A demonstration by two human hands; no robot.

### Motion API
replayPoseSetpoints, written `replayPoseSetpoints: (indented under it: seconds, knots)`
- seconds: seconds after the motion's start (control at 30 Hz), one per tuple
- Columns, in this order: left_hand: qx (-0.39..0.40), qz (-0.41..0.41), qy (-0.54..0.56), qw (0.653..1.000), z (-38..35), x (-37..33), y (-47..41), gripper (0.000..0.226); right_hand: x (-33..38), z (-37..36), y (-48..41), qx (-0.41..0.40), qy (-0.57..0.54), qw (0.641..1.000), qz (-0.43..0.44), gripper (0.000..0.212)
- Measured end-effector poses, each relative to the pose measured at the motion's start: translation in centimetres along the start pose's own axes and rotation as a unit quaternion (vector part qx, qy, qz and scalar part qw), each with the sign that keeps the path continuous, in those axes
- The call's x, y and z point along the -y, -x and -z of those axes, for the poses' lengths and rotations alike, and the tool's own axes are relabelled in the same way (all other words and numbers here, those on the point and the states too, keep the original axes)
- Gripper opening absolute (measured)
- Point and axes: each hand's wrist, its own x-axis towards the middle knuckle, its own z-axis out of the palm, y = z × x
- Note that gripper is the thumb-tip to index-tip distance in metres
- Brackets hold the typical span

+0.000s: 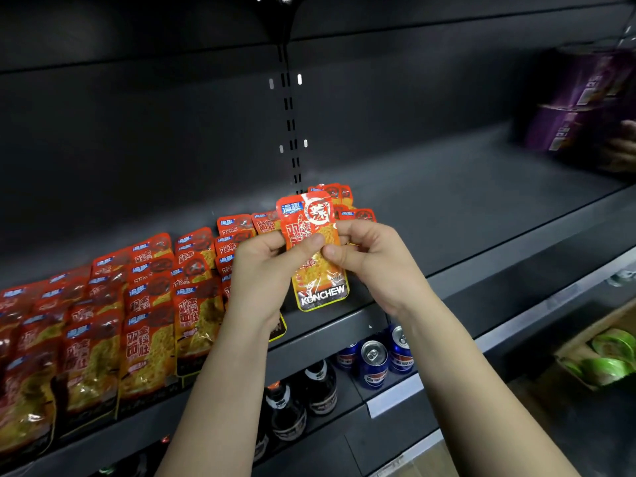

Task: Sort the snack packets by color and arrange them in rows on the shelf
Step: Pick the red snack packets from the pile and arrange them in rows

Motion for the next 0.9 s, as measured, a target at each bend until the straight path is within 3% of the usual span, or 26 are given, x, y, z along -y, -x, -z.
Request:
replayPoseSetpoints:
  seconds: [0.13,0.2,0.27,0.33,0.4,0.47,0.67,0.9]
  knots:
    - [-0.021,-0.002,-0.057,0.998,1.7,0.0,-0.7,0.009,0.0,0.5,-0.9,-0.024,0.106,0.994,-0.008,0.011]
    - [-0.031,-0.027,-0.142,0.989,3.2,-0.1,-1.3,0.023,0.0,1.6,-1.8,-0.075,0.19,0.979,-0.007,0.01]
    - [-0.041,-0.056,-0.274,0.959,4.8,-0.5,-1.8,0.037,0.2,3.4,-2.9,-0.133,0.339,0.931,-0.006,0.01]
    - [-0.072,-0.096,-0.395,0.911,5.9,-1.2,-1.9,0.033,0.5,5.2,-4.0,-0.164,0.496,0.852,-0.027,0.021]
    - [-0.109,-0.128,-0.465,0.869,6.4,-1.9,-1.8,0.024,0.5,6.2,-4.9,-0.174,0.585,0.79,-0.052,0.034]
    - [-0.121,-0.133,-0.493,0.851,6.7,-2.3,-1.7,0.023,0.5,6.5,-5.7,-0.184,0.617,0.761,-0.08,0.047]
    - [-0.103,-0.114,-0.5,0.853,6.9,-1.6,-1.6,0.027,-0.1,6.1,-6.9,-0.12,0.679,0.709,-0.147,0.058]
    - [-0.094,-0.093,-0.527,0.84,6.6,-1.6,-1.3,0.024,-0.6,6.0,-7.4,-0.12,0.655,0.727,-0.169,0.055]
